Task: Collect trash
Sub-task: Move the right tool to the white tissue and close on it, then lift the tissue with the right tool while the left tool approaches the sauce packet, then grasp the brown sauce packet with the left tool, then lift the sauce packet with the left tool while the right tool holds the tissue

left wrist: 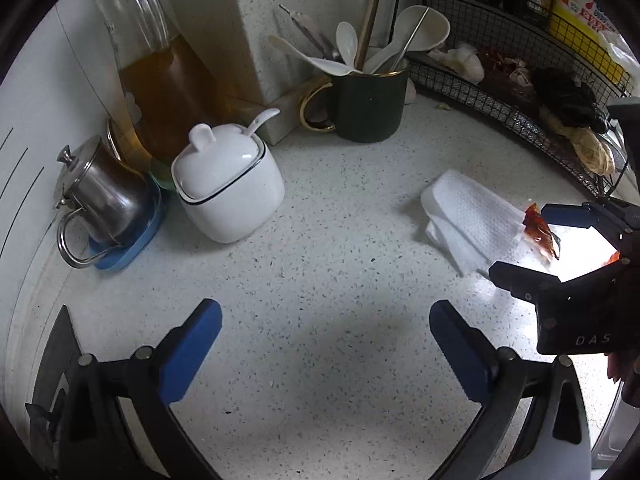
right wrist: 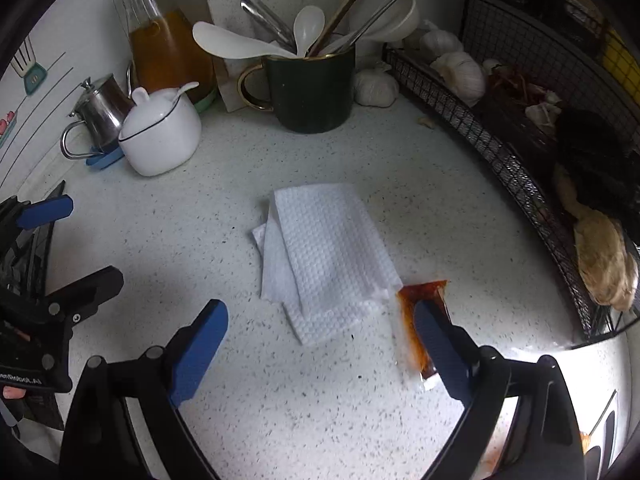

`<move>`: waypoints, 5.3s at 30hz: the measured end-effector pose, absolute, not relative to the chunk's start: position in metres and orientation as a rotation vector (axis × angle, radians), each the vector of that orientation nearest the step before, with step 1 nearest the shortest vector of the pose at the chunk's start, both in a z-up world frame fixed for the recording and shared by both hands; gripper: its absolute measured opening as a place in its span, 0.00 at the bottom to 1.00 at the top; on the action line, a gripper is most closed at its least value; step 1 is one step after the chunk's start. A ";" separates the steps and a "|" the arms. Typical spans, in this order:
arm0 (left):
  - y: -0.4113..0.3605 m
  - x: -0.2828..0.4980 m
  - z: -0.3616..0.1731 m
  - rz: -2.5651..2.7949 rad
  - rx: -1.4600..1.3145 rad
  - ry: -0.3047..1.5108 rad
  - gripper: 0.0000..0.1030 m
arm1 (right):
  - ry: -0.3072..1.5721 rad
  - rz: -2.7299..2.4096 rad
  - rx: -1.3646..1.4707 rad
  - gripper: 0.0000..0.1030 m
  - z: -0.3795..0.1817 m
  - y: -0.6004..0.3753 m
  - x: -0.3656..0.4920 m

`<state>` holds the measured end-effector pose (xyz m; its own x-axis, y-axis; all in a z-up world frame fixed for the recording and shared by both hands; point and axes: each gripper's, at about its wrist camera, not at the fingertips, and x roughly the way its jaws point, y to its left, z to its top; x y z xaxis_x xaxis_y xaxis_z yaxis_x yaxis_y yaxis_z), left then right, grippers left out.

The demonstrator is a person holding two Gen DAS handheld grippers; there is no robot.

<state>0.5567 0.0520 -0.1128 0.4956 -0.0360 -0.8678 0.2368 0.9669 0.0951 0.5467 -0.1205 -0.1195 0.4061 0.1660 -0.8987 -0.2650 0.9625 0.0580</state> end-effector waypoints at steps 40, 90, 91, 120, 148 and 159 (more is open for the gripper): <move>0.016 0.528 -0.105 -0.328 0.137 1.043 1.00 | 1.058 0.170 0.027 0.09 -0.090 -0.142 0.462; -0.152 0.587 -0.181 -0.531 0.300 1.147 0.36 | 0.939 -0.090 0.068 0.10 -0.089 -0.247 0.472; -0.151 0.583 -0.180 -0.543 0.292 1.146 0.22 | 0.948 -0.087 0.067 0.10 -0.091 -0.246 0.472; -0.061 0.443 -0.075 -0.420 0.205 0.957 0.00 | 0.879 0.073 -0.027 0.10 -0.061 -0.192 0.392; -0.102 0.502 -0.109 -0.467 0.272 1.063 0.50 | 0.942 0.007 0.062 0.10 -0.079 -0.207 0.403; -0.135 0.550 -0.157 -0.572 0.382 1.148 0.56 | 1.000 -0.094 0.124 0.10 -0.110 -0.226 0.445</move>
